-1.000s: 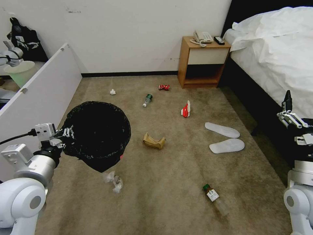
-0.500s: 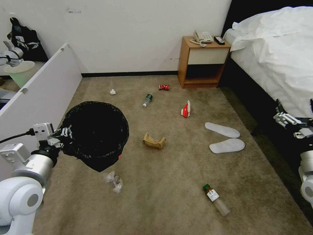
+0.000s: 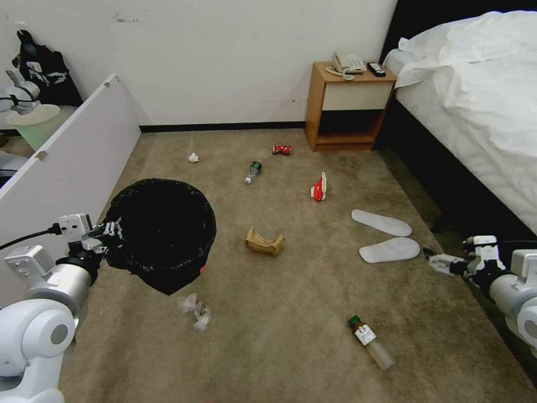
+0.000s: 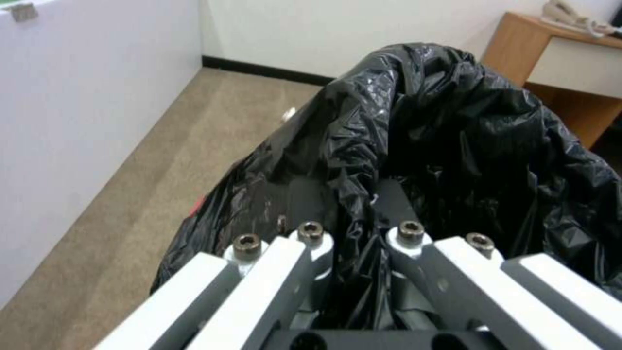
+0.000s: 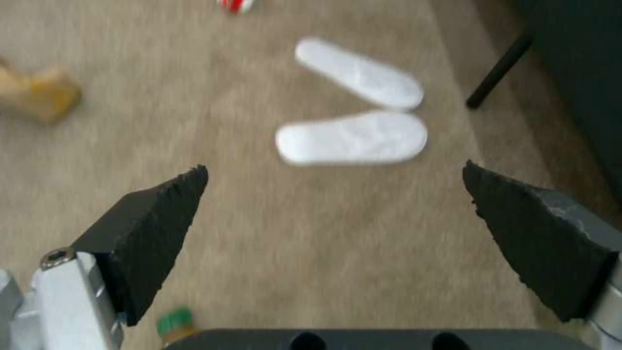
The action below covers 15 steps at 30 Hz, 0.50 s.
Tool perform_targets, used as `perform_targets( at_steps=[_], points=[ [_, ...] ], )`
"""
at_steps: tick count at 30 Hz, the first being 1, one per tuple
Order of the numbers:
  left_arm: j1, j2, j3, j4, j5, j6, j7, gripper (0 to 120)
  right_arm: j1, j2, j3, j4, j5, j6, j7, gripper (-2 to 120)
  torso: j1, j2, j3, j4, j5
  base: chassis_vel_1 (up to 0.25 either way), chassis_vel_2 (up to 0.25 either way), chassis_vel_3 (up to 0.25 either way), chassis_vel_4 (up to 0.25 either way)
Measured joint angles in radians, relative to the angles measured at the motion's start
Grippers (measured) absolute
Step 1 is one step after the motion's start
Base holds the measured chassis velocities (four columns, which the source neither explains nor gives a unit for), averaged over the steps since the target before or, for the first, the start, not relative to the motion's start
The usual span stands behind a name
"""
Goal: Pick up the trash bin, then pick up the garbage from the floor and place it into the trash bin.
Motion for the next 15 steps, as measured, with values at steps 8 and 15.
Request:
perform_targets(
  at_steps=[8, 15],
  points=[
    [-0.001, -0.006, 0.009, 0.024, 0.015, -0.006, 0.005, 4, -0.075, -0.047, -0.048, -0.073, 0.017, 0.007, -0.036, 100, 0.0, 0.0, 0.0, -0.0001, 0.0001, 0.0, 0.0, 0.0, 0.0],
    [0.003, -0.01, 0.018, 0.034, 0.027, -0.01, 0.009, 4, -0.084, -0.053, -0.101, -0.124, 0.014, 0.013, -0.048, 100, 0.0, 0.0, 0.0, -0.0001, 0.0, 0.0, 0.0, 0.0, 0.0]
  ],
)
